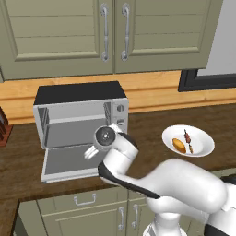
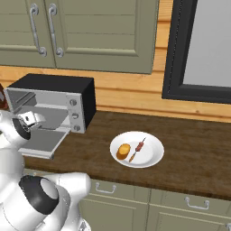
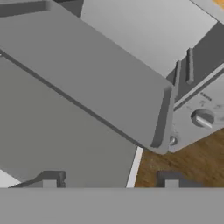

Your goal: Pick up the kebab skewer and baguette bread, and place them inside the toaster oven. Close the toaster oven door and start by setting the timer.

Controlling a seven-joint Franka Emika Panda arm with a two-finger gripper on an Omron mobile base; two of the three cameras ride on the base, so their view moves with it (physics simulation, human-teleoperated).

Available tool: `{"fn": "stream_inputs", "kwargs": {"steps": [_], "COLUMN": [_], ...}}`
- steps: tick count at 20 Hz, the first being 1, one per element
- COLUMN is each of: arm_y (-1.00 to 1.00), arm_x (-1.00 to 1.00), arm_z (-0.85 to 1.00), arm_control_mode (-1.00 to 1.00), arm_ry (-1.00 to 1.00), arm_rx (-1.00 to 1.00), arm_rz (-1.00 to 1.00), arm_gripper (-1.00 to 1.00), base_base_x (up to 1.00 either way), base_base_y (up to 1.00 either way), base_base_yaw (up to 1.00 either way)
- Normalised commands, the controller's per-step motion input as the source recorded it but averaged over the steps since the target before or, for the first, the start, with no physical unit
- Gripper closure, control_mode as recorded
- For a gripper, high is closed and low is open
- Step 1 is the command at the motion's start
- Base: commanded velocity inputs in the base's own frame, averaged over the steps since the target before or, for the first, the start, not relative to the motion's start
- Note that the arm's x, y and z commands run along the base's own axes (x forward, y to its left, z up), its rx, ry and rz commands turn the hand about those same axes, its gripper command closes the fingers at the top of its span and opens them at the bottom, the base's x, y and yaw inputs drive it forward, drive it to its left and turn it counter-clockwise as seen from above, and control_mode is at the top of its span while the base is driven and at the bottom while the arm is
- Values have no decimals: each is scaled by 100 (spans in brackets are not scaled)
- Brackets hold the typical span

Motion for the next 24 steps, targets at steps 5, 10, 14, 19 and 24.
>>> {"fn": "stream_inputs", "kwargs": {"steps": [5,10,14,19,24], "arm_y": [-97,-100,-100,-100,-100], "arm_x": [-48,-35,0,23,32], "arm_z": [72,30,14,0,1], "arm_control_mode": [-100,-100,-100,-100,-100], "arm_ry": [25,6,3,14,15], "arm_rx": [7,6,5,0,1], "arm_rz": [-17,-4,-3,-19,-19], "arm_gripper": [-100,-100,-100,-100,-100], "base_base_x": [0,0,0,0,0], "base_base_y": [0,0,0,0,0], "base_base_yaw": [0,0,0,0,0]}}
